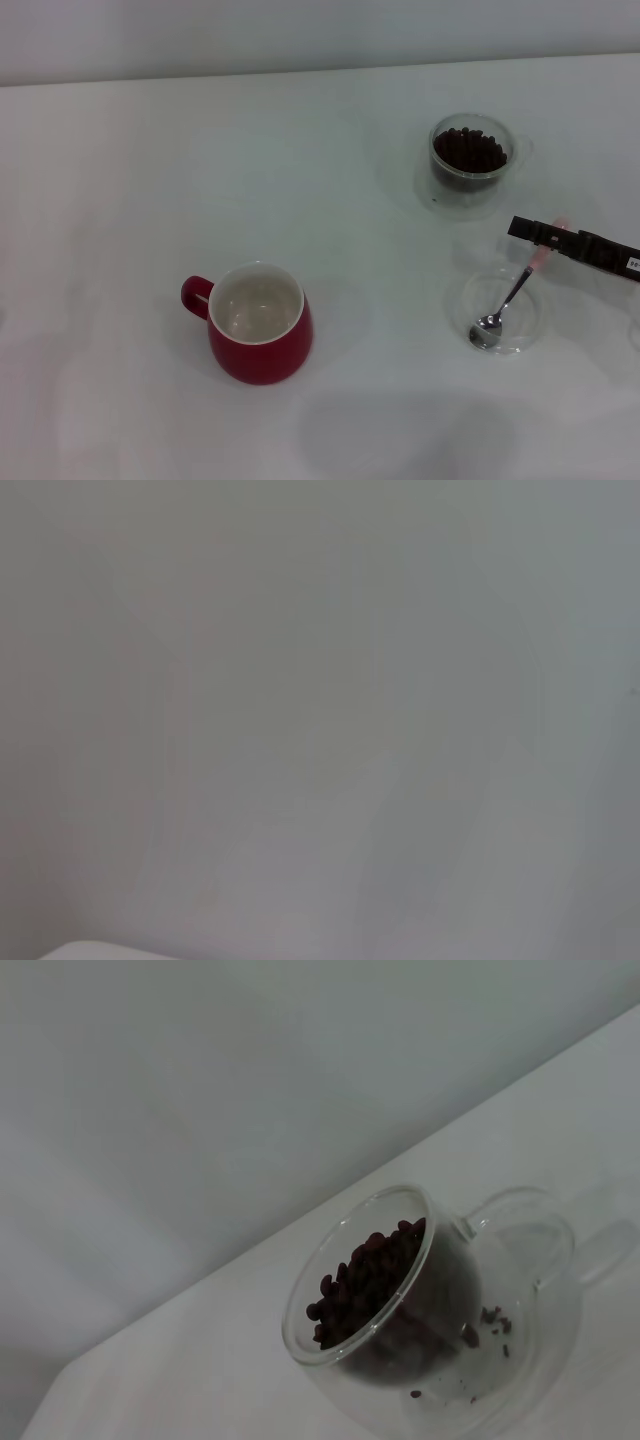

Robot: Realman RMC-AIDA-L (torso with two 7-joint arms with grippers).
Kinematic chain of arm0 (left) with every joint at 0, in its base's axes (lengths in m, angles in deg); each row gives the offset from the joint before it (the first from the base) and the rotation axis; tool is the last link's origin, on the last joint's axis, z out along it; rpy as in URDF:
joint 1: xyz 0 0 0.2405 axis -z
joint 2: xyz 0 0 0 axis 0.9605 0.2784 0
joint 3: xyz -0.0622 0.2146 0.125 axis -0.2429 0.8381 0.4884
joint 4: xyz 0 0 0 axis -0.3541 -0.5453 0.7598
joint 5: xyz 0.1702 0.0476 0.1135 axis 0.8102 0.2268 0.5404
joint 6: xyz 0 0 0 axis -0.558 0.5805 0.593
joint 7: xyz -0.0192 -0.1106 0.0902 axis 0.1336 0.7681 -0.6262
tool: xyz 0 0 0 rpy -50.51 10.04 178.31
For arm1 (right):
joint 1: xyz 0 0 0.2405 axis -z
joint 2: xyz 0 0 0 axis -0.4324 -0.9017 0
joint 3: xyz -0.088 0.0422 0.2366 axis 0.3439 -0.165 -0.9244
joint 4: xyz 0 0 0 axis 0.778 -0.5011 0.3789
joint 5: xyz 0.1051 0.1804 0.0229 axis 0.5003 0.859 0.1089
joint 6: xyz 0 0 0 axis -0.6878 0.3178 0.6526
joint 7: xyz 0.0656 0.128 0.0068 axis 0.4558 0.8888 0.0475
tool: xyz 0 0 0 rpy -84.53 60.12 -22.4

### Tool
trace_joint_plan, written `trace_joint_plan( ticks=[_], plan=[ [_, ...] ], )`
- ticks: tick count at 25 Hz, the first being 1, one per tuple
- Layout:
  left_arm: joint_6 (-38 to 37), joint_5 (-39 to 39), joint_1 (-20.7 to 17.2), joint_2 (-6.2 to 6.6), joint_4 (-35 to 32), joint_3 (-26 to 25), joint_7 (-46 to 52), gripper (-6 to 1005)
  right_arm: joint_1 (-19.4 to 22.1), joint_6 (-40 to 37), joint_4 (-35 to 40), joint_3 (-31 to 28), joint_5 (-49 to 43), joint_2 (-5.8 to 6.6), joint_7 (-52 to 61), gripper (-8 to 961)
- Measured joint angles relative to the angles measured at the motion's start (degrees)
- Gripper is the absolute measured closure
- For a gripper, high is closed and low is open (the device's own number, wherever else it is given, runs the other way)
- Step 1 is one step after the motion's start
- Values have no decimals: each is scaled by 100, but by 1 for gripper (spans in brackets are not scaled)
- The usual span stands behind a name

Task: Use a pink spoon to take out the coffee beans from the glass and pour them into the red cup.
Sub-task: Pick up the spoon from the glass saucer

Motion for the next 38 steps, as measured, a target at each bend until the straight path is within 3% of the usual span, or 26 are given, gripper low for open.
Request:
trace_joint_plan(
  ticks=[10, 16, 27, 32, 38],
  plan=[
    [0, -30, 49, 2, 5, -26, 0, 111, 0, -42, 0, -23, 26, 22, 23, 89],
    [0, -40, 90, 2, 19, -29, 0, 111, -1, -39, 0, -37, 46, 26, 26, 279],
    [56, -45, 146, 11, 25, -46, 0, 111, -9, 173, -1, -67, 62, 13, 28, 338],
    [122, -45, 163, 11, 25, -46, 0, 111, -9, 175, -1, -70, 66, 10, 28, 520],
    [124, -45, 162, 12, 26, -42, 0, 112, 14, 137, -1, -78, 143, 14, 28, 583]
  ],
)
